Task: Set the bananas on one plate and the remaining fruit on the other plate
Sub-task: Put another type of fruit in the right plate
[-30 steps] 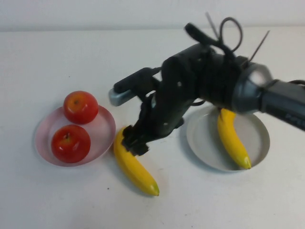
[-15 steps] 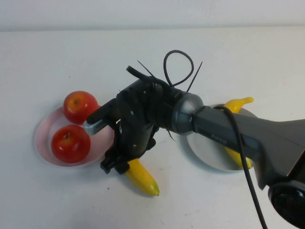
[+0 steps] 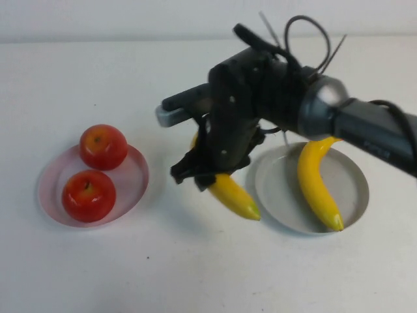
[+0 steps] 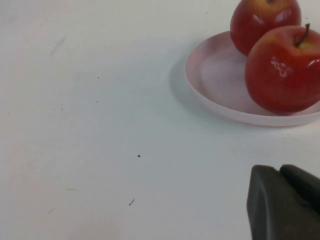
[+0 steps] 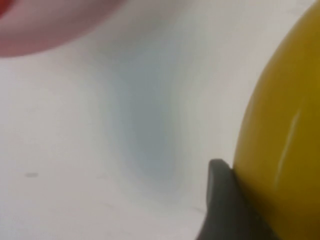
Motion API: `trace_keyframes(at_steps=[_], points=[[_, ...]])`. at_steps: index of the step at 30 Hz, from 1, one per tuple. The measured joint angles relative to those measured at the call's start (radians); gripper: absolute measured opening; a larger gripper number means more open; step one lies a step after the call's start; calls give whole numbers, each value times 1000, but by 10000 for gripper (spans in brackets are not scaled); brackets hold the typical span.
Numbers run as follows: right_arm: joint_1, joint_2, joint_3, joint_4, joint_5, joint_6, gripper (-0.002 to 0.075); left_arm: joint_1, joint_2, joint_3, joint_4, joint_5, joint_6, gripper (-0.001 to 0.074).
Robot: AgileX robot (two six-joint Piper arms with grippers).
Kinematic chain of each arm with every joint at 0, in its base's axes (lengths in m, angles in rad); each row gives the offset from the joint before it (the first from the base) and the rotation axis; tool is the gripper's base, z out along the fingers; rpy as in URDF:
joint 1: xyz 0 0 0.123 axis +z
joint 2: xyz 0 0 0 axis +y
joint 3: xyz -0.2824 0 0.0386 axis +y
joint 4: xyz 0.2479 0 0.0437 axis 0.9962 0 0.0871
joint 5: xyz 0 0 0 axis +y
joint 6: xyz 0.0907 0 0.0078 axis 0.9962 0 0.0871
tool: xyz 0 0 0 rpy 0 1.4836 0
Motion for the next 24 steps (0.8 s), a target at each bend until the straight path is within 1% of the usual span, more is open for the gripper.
trace_keyframes(at_steps=[5,8,10,12,14,15,16,17,21,24], points=[[-128,-66,128,-68,0,77,302,0,0,0,0,0,0,1],[-176,-66,176,-81,0,88,302,0,0,0,0,0,0,1],[-189,-66,189,-81,2,90,302,0,0,0,0,0,0,1],[-196,-66,192,-79,2,92,328,0,0,0,0,0,0,1],[-207,-66,191,-77,2,92,399,0,0,0,0,0,0,1],[-209,-66,191,-77,2,92,414,0,0,0,0,0,0,1],[-214,-66,191,-77,2,92,465,0,0,0,0,0,0,1],[-218,-66,191,-77,0,92,484,0,0,0,0,0,0,1],[-219,-66,191,-79,0,92,510,0,0,0,0,0,0,1],[-215,-76,191,-79,3,92,500,0,0,0,0,0,0,1]])
